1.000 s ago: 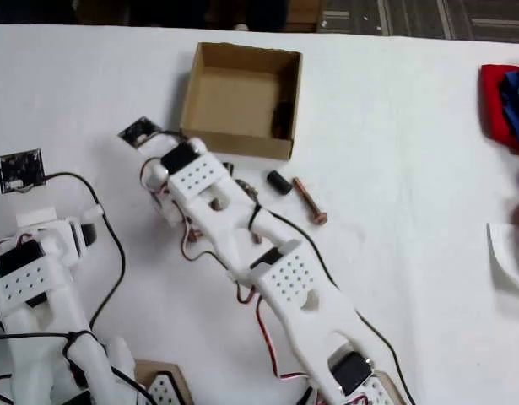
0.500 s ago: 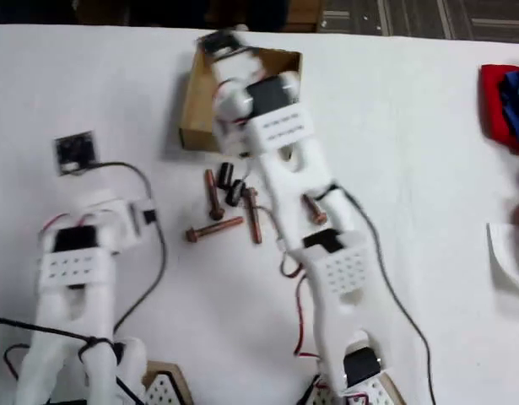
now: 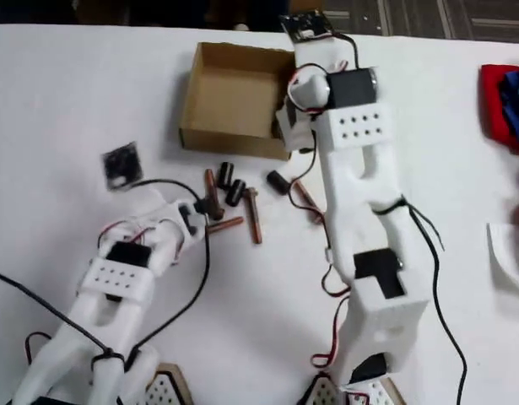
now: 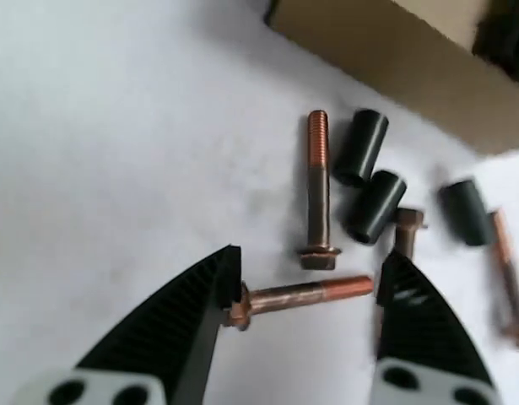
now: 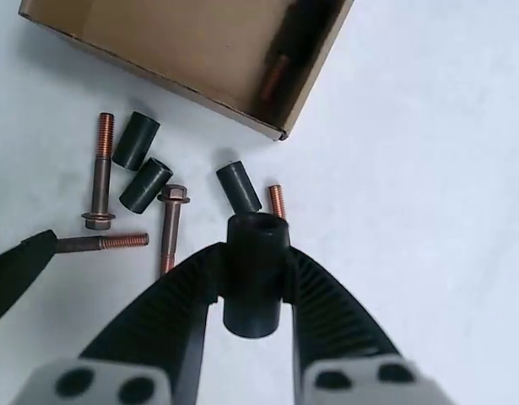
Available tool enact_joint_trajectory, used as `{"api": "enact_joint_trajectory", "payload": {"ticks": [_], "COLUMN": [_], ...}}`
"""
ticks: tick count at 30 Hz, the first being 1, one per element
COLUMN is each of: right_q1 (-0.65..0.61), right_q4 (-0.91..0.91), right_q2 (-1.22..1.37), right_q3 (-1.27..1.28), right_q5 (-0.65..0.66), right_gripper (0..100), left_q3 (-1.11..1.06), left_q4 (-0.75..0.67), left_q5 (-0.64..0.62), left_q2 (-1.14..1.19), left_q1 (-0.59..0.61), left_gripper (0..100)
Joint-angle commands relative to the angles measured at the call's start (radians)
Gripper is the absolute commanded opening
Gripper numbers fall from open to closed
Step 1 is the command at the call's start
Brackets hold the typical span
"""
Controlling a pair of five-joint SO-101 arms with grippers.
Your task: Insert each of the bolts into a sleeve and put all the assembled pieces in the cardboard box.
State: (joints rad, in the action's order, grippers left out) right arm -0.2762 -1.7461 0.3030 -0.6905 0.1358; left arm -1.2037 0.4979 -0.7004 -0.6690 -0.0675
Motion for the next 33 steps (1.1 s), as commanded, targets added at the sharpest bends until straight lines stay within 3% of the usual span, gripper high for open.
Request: {"api": "enact_joint_trajectory", "payload": {"ticks": [1, 8, 15, 20, 27, 33], "right_q1": [0.010, 0.044, 0.070, 0.065, 0.071, 0.070], "right_q4": [-0.021, -0.016, -0.016, -0.016, -0.016, -0.016], "right_q2": [-0.094, -0.094, -0.094, -0.094, -0.102, -0.102], "right_q3": [0.023, 0.028, 0.028, 0.028, 0.029, 0.029], "right_q5": [0.018, 0.018, 0.018, 0.018, 0.018, 0.018], "right_gripper": [2.2, 2.2, 2.2, 2.2, 2.2, 2.2], "left_q3": [-0.004, -0.001, -0.001, 0.007, 0.044, 0.035], "left_q4": [-0.038, 0.046, 0.163, 0.160, 0.149, 0.060], "left_q5": [-0.147, -0.137, 0.008, 0.114, 0.305, 0.310], "left_q2": [-0.003, -0.003, -0.003, -0.003, -0.003, -0.002], "left_q1": [-0.029, -0.041, -0.086, -0.158, -0.137, -0.110], "left_gripper": [28, 28, 28, 28, 28, 28]}}
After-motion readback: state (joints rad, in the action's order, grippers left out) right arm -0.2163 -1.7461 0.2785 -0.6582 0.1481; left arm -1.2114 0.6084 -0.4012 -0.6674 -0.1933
